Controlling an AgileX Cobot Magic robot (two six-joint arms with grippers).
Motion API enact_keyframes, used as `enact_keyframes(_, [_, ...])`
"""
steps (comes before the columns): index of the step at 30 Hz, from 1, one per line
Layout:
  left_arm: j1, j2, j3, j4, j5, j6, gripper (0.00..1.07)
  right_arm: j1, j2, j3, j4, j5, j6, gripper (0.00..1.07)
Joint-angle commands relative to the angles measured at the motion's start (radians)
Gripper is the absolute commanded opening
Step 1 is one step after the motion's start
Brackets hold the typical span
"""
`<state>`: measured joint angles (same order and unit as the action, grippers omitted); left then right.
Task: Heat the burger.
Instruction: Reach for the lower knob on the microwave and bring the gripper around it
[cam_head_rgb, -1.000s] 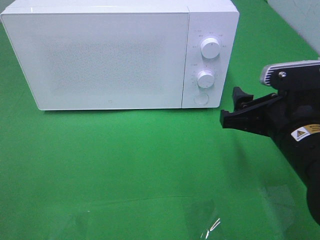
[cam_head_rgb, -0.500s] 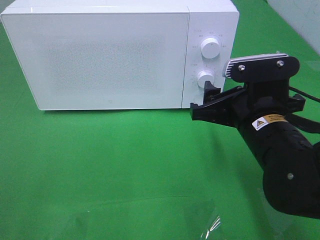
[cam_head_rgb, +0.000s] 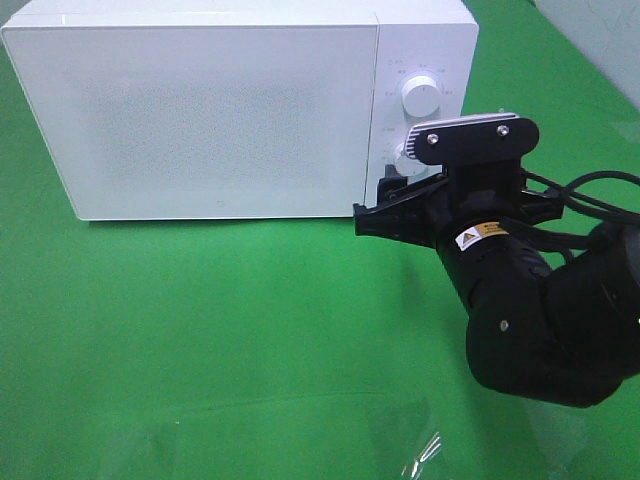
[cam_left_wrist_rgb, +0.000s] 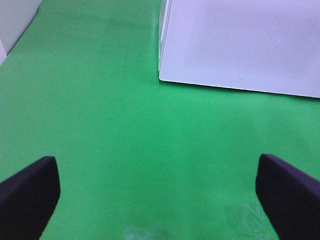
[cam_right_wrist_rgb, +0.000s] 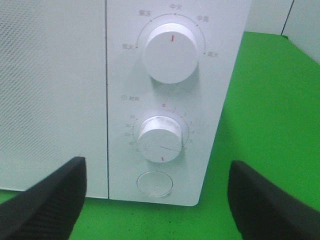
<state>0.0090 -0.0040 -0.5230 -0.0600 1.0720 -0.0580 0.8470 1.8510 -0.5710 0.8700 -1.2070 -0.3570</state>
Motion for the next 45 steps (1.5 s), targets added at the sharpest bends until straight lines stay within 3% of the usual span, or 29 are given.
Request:
enact_keyframes(1, [0.002, -0.017, 0.003, -0.003, -0.008, -0.002, 0.99, -0.042, 0.019, -0.038, -0.008, -0.060, 0.044, 0.79])
enact_keyframes(15, [0.002, -0.017, 0.003, -0.003, -0.008, -0.002, 0.99, -0.123, 0.120, -0.140, -0.064, -0.020, 0.089, 0.77])
enact_keyframes(32, [0.002, -0.017, 0.003, -0.002, -0.008, -0.002, 0.99, -0.128, 0.233, -0.235, -0.091, 0.010, 0.095, 0.76])
enact_keyframes(45, [0.002, -0.017, 0.003, 0.000, -0.008, -0.002, 0.99, -0.193, 0.251, -0.276, -0.166, 0.026, 0.094, 0.76])
